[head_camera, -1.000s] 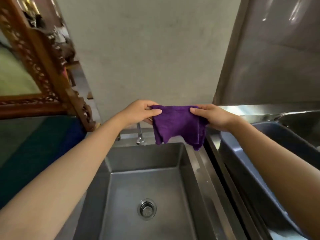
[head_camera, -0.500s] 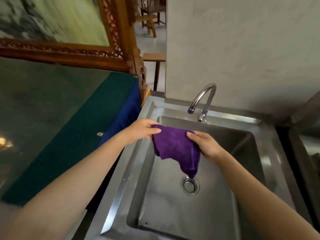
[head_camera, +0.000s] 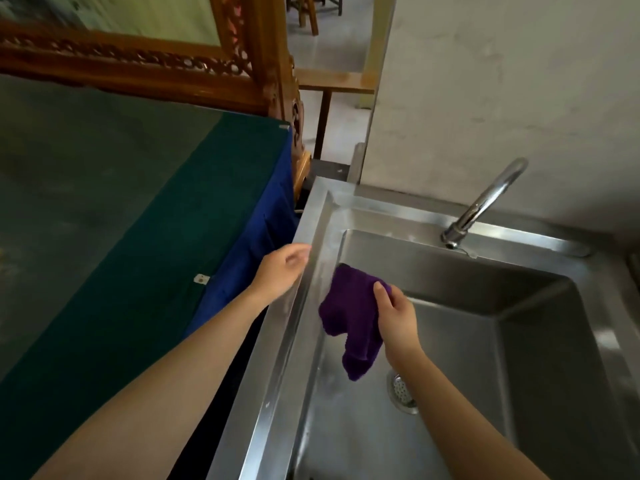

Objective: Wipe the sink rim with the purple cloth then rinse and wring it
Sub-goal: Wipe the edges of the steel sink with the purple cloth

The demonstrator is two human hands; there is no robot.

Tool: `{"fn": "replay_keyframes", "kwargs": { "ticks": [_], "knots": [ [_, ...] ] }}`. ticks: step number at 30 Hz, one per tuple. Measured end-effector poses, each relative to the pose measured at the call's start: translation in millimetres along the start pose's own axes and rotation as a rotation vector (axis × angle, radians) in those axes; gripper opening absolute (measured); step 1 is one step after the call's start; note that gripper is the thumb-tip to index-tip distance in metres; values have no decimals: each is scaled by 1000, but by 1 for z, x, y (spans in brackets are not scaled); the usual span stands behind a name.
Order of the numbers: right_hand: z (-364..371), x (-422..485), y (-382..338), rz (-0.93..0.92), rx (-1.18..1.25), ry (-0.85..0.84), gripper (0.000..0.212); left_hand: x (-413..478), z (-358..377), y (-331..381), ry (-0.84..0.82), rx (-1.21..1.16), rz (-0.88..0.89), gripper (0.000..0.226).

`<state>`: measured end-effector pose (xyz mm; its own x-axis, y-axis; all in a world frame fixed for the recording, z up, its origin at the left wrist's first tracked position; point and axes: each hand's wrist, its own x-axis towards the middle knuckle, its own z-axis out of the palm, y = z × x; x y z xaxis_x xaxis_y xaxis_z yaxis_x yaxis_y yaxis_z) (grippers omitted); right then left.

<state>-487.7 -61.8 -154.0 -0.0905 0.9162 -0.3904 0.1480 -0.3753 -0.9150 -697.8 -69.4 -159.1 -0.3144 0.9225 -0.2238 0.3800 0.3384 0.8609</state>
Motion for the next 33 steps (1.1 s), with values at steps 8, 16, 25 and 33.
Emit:
{"fn": "replay_keyframes", "kwargs": {
  "ticks": [8,16,25,33],
  "knots": [
    [86,54,35,-324,-344,-103,40,71,23,-40,-19,695,157,52],
    [74,126,44,-542,-1060,-93,62,75,31,-56,10,792,189,51],
    [83,197,5,-666,-1330,-124,52,72,32,-57,49,814,215,51],
    [55,211,4,-602,-1300,111,42,75,33,-63,64,837,230,62]
  ]
}}
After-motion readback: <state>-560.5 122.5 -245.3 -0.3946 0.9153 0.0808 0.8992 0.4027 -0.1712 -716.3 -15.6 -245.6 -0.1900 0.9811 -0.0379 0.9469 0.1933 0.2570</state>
